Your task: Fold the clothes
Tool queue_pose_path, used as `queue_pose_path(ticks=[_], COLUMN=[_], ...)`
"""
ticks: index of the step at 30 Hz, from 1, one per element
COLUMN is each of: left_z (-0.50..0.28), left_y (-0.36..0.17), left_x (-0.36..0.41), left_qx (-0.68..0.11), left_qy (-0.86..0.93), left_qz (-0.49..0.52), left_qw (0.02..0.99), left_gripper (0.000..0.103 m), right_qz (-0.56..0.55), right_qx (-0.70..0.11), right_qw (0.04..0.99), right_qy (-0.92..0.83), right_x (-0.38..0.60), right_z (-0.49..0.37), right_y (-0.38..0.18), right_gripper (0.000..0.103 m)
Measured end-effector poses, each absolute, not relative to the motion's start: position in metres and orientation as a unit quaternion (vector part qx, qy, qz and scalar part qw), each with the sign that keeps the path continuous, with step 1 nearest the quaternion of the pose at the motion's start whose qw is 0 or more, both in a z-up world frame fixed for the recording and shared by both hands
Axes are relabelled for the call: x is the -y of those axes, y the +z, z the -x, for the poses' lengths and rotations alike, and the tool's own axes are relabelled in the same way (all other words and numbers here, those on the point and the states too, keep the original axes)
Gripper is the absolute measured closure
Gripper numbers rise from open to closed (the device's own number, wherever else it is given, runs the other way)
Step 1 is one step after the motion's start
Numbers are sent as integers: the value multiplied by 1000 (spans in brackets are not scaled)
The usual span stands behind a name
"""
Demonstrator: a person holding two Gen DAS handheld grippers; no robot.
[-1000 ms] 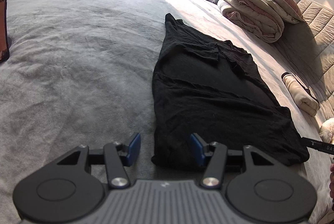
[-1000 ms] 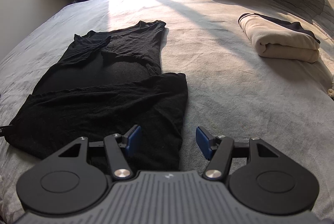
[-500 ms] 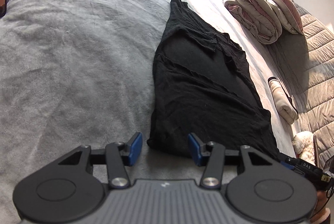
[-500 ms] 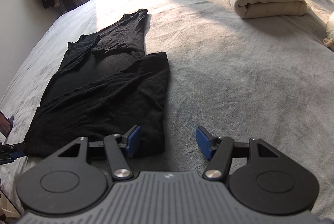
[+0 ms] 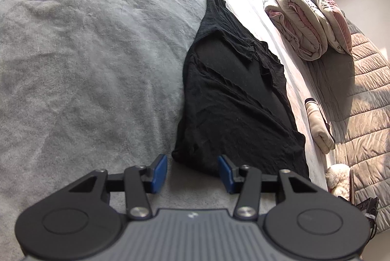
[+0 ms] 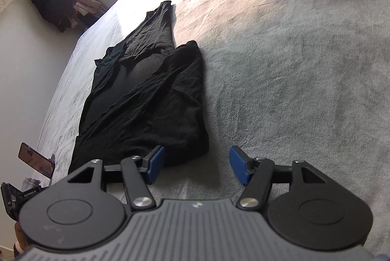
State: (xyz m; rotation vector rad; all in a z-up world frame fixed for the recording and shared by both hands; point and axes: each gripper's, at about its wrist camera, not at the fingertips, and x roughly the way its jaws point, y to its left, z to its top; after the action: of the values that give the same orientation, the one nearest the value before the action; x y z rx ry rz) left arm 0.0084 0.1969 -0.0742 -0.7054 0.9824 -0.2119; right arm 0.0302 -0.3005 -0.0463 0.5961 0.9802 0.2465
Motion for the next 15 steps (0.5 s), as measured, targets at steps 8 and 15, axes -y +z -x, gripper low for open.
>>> queue_pose_path(ticks=[8, 15], left_z=[-13, -16], left_y=[-81, -82], left_x=[-199, -199], left_qx=[-451, -448], left_qy=[-106, -110], left_qz=[347, 345], left_qw=[816, 817], left_gripper=[56, 56], right_qz=[-295, -296], right_qx=[-458, -453], right_qw=[830, 832], right_qy=[119, 122], right_x=[301, 301], right_z=[-33, -34], right_y=[-49, -51], right_gripper=[39, 39])
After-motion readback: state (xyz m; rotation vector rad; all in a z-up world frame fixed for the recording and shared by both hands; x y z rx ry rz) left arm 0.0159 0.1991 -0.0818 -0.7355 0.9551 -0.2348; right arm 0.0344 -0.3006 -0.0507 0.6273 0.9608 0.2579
